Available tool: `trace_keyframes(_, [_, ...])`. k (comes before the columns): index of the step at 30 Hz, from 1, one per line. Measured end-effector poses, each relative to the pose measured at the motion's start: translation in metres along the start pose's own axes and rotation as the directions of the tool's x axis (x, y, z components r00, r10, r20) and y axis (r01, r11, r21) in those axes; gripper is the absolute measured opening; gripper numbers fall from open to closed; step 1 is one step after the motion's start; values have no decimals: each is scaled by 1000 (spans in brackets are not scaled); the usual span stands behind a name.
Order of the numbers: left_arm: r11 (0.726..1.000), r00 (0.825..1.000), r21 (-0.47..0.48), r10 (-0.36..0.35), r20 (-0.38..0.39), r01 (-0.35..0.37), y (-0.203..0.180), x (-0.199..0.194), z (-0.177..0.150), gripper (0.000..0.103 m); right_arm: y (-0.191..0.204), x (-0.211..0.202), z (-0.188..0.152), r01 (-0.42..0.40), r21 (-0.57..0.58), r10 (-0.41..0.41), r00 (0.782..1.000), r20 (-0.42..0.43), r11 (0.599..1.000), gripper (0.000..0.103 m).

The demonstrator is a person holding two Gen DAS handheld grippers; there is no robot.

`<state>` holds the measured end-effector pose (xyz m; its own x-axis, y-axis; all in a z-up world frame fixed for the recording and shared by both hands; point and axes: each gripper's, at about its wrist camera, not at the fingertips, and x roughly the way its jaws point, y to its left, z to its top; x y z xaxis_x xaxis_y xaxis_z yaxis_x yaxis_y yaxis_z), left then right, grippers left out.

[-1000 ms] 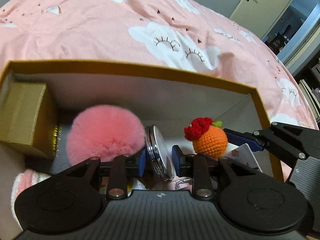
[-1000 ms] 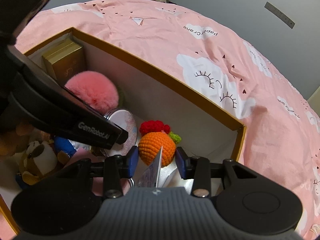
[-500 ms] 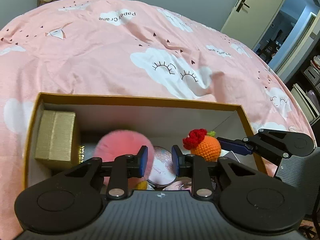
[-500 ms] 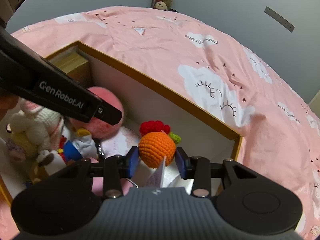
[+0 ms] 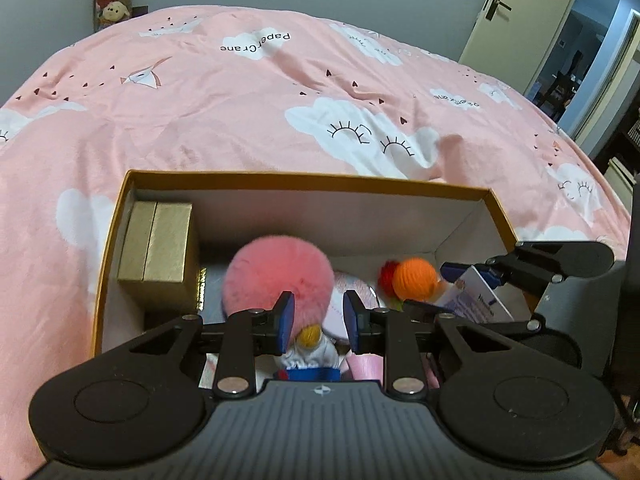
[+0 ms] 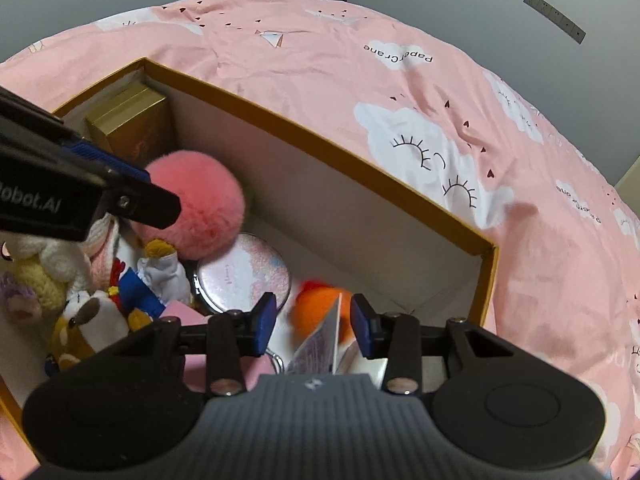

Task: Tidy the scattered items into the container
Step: 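Raise both open grippers out of the orange box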

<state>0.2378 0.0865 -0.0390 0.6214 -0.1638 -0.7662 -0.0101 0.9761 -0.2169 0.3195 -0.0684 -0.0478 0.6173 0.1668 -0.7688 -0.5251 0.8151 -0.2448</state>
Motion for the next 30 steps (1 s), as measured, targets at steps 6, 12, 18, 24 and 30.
trace_keyframes(6, [1000,1000,15,-1,29,0,-3,-15,-4,30,-1,-17,-1,25,14,-26,999,42,1000,44])
trace_keyframes(12, [999,992,40,29,126,-35,-13,-45,-6,33,0,-57,1,74,36,-79,981,177,997,45])
trace_keyframes(18, [995,965,65,50,256,-69,-30,-80,-18,50,8,-110,-7,72,140,-115,939,326,987,50])
trace_keyframes(24, [992,925,57,80,371,-109,-38,-106,-31,69,24,-153,-29,66,269,-181,883,433,961,54])
trace_keyframes(30, [990,884,26,115,454,-142,-35,-122,-47,83,39,-175,-54,34,398,-238,847,476,917,60])
